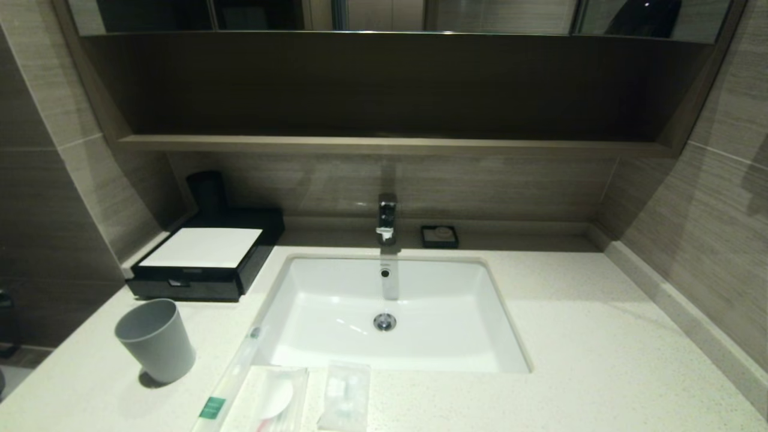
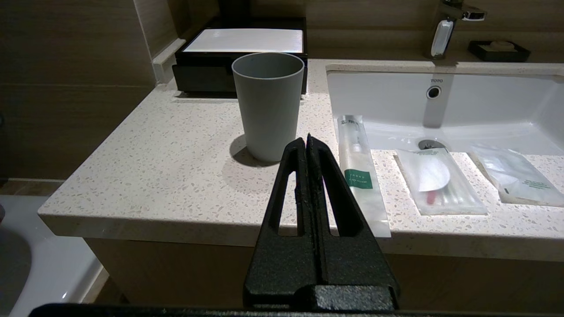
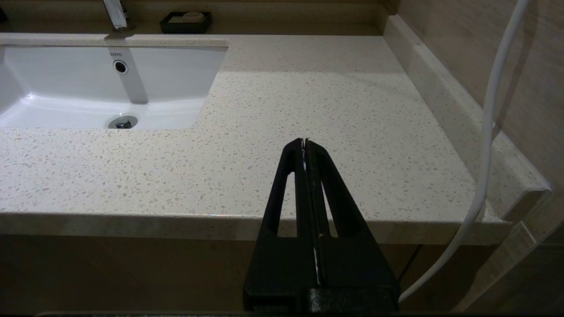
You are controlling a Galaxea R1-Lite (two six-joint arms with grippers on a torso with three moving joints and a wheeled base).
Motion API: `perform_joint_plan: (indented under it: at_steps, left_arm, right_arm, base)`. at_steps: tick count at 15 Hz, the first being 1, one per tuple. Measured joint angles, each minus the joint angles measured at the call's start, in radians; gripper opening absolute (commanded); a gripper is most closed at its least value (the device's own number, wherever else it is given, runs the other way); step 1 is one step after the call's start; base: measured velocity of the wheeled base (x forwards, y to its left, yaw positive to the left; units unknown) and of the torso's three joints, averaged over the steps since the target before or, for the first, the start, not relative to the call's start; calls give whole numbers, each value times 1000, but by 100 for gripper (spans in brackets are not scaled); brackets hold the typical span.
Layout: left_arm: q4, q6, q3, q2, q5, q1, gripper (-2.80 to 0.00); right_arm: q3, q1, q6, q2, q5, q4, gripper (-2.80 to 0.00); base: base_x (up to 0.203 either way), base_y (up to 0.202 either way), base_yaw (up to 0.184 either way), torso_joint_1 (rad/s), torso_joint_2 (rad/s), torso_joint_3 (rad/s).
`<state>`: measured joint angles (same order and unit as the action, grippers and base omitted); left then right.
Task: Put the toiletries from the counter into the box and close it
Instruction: Pick up the cup
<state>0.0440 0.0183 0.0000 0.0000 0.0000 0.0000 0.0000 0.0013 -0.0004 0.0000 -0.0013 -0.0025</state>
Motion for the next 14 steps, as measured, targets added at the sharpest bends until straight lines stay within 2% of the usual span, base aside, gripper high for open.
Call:
perform_joint_plan:
  at_steps: [14]
  left_arm:
    - [-1,4,0,0,0,0,-280]
  right_arm:
    - [0,0,0,0,0,0,-280]
  base:
    - [0,0,0,0,0,0]
